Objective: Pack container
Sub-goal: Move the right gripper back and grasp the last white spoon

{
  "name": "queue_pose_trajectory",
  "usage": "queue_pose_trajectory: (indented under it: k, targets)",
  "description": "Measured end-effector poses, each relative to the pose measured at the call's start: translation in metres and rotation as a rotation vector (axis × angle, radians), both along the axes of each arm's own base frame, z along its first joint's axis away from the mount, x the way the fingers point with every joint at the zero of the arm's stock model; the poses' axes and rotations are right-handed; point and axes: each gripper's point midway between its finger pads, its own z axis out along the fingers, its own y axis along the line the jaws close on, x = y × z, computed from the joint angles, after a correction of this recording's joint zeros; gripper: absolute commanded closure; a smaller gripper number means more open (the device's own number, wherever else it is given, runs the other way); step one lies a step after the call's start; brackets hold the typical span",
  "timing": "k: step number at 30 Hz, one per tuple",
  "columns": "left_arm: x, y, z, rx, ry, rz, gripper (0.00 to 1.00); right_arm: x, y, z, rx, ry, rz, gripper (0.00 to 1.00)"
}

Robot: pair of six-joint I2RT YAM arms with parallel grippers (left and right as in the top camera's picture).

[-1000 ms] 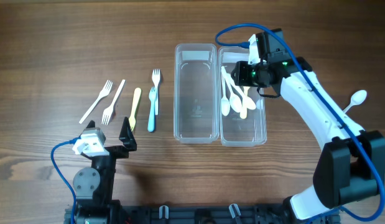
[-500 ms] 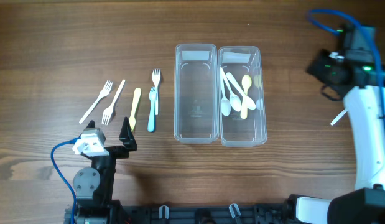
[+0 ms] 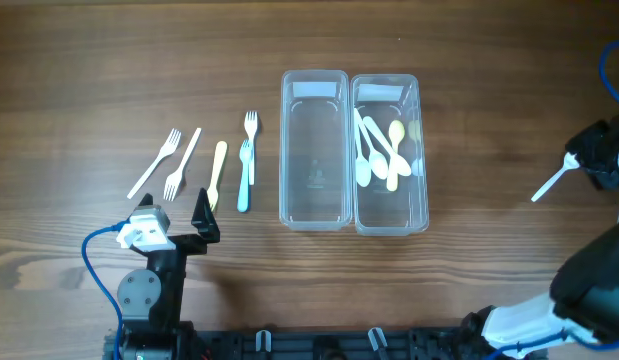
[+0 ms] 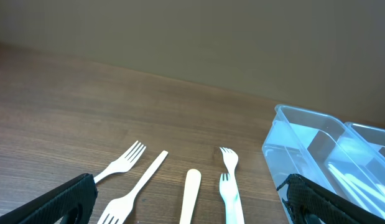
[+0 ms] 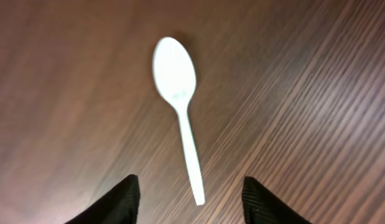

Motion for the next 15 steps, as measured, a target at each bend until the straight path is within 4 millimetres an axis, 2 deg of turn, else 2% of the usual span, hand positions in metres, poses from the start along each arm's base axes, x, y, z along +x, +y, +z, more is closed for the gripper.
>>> queue_pose_trajectory:
  k: [8, 13, 15]
  targets:
    - [0.000, 0.000, 0.000, 0.000, 0.000, 0.000, 0.00, -0.001, -0.005, -0.064, 0.086, 0.101, 0.000, 0.50]
    - [0.000, 0.000, 0.000, 0.000, 0.000, 0.000, 0.00, -0.002, -0.003, -0.094, 0.122, 0.149, 0.007, 0.51]
    - [0.000, 0.000, 0.000, 0.000, 0.000, 0.000, 0.00, -0.001, -0.003, -0.099, 0.124, 0.149, 0.008, 0.51]
